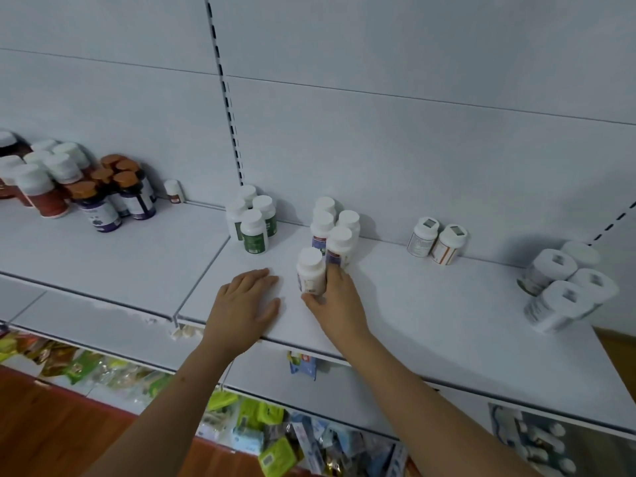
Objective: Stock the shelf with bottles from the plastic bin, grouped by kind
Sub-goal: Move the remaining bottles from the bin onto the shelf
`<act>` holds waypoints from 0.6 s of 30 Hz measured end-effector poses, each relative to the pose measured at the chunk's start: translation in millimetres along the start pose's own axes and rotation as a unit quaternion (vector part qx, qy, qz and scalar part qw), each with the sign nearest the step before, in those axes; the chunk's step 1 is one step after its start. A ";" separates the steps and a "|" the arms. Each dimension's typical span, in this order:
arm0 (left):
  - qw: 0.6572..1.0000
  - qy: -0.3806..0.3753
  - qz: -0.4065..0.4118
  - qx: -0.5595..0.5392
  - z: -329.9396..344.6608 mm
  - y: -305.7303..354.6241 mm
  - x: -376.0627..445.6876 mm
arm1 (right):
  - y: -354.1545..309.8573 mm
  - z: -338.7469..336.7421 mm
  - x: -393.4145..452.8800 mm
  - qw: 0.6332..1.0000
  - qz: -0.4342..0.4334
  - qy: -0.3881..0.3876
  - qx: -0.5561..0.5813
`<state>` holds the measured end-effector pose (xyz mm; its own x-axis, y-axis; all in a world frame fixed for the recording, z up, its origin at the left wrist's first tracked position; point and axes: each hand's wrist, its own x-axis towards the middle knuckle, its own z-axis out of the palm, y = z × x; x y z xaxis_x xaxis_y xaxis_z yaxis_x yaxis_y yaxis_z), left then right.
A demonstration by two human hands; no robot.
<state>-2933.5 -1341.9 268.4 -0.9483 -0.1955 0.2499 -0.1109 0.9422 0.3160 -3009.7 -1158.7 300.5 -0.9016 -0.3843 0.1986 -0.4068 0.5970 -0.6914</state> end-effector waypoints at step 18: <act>1.000 0.000 0.001 -0.008 -5.2 -2.1 -2.6 | -4.5 17.8 -20.7 0.982 0.034 0.081 -0.167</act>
<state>-2929.4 -1344.7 271.8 -0.9486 -0.1940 0.2501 -0.1046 0.9380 0.3305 -2986.7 -1166.0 287.1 -0.9288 -0.2349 0.2866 -0.3463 0.8253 -0.4460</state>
